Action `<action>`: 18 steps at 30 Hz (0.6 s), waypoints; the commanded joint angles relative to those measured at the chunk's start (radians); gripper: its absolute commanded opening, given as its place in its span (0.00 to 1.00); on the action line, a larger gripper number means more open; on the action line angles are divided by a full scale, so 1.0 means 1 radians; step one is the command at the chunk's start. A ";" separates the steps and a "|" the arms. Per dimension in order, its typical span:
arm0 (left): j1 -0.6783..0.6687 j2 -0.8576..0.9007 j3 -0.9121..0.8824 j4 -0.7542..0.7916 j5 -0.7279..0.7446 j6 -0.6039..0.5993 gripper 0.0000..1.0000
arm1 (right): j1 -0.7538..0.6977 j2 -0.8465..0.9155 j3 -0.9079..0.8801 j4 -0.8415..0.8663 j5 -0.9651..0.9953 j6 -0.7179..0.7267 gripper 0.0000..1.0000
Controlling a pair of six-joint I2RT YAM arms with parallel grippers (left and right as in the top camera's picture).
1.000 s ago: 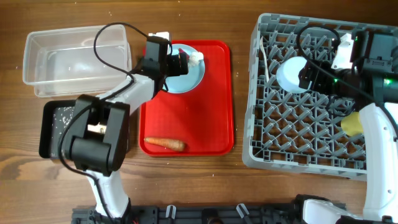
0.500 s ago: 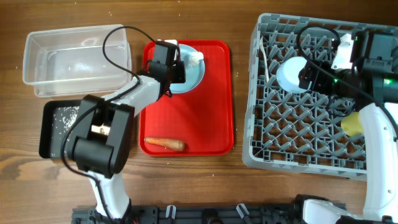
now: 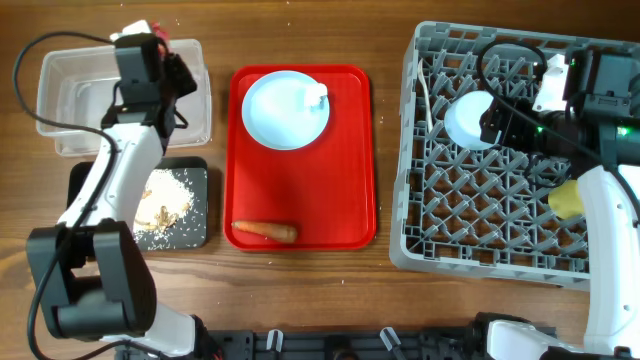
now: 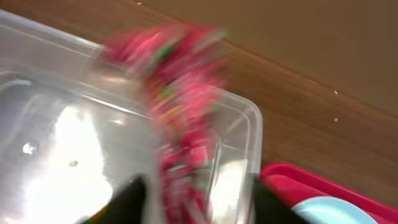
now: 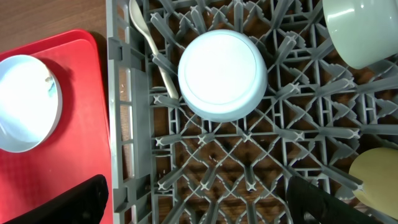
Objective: Sort waste into correct bins and load items into the dishwasher rack
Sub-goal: 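Drop the wrapper into the clear plastic bin, then pick the white tissue off the plate and drop it in the bin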
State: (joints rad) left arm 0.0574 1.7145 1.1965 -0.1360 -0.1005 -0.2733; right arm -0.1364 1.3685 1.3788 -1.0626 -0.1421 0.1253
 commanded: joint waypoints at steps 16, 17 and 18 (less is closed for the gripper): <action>-0.404 0.289 0.014 0.417 0.118 -0.023 1.00 | -0.002 -0.011 0.001 -0.005 -0.017 -0.018 0.93; -0.409 0.312 0.014 0.433 0.118 -0.022 1.00 | -0.002 -0.011 0.001 -0.004 -0.017 -0.018 0.93; -0.412 0.328 0.014 0.446 0.118 -0.022 1.00 | -0.002 -0.011 0.001 -0.004 -0.017 -0.018 0.93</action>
State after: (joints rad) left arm -0.3447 1.9827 1.1999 0.2794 0.0135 -0.2951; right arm -0.1364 1.3685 1.3785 -1.0687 -0.1421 0.1253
